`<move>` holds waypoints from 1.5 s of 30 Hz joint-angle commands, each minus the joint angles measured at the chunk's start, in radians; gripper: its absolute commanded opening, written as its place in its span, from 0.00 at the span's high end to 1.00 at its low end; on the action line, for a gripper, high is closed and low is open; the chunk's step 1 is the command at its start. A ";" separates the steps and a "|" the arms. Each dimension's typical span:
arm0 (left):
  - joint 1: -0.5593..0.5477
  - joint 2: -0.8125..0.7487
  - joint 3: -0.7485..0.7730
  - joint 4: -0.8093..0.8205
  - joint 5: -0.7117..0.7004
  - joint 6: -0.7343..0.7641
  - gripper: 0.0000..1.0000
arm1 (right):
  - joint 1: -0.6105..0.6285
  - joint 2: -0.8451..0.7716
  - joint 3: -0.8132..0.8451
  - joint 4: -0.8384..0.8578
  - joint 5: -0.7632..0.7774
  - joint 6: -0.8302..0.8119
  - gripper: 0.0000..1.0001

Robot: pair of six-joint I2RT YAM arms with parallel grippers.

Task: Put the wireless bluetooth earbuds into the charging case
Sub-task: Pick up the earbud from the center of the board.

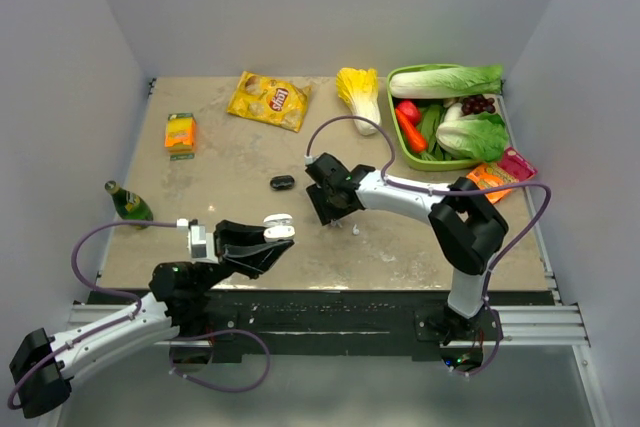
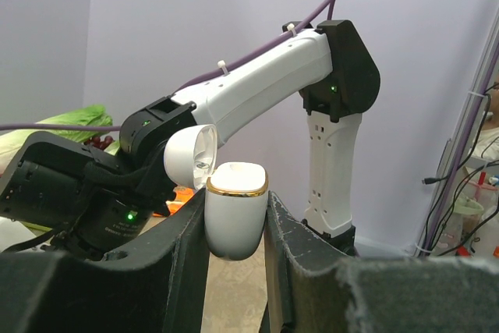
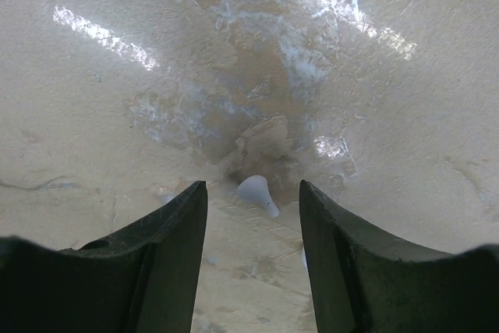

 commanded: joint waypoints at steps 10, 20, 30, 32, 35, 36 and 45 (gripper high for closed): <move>-0.006 -0.003 -0.232 0.044 0.002 -0.028 1.00 | 0.007 0.013 -0.038 0.020 0.003 -0.037 0.50; -0.007 0.009 -0.238 0.052 -0.001 -0.028 1.00 | 0.007 0.031 -0.038 0.037 -0.011 -0.043 0.54; -0.007 0.020 -0.238 0.055 -0.004 -0.028 1.00 | 0.007 0.033 -0.050 0.049 -0.019 -0.049 0.54; -0.007 0.020 -0.237 0.055 -0.006 -0.028 1.00 | 0.007 0.028 -0.051 0.049 -0.019 -0.049 0.54; -0.007 0.023 -0.237 0.058 -0.004 -0.028 1.00 | 0.007 0.027 -0.053 0.049 -0.019 -0.049 0.54; -0.007 0.023 -0.237 0.056 -0.006 -0.028 1.00 | 0.007 0.027 -0.055 0.049 -0.019 -0.051 0.54; -0.007 0.025 -0.237 0.056 -0.004 -0.029 1.00 | 0.007 0.025 -0.056 0.047 -0.017 -0.052 0.54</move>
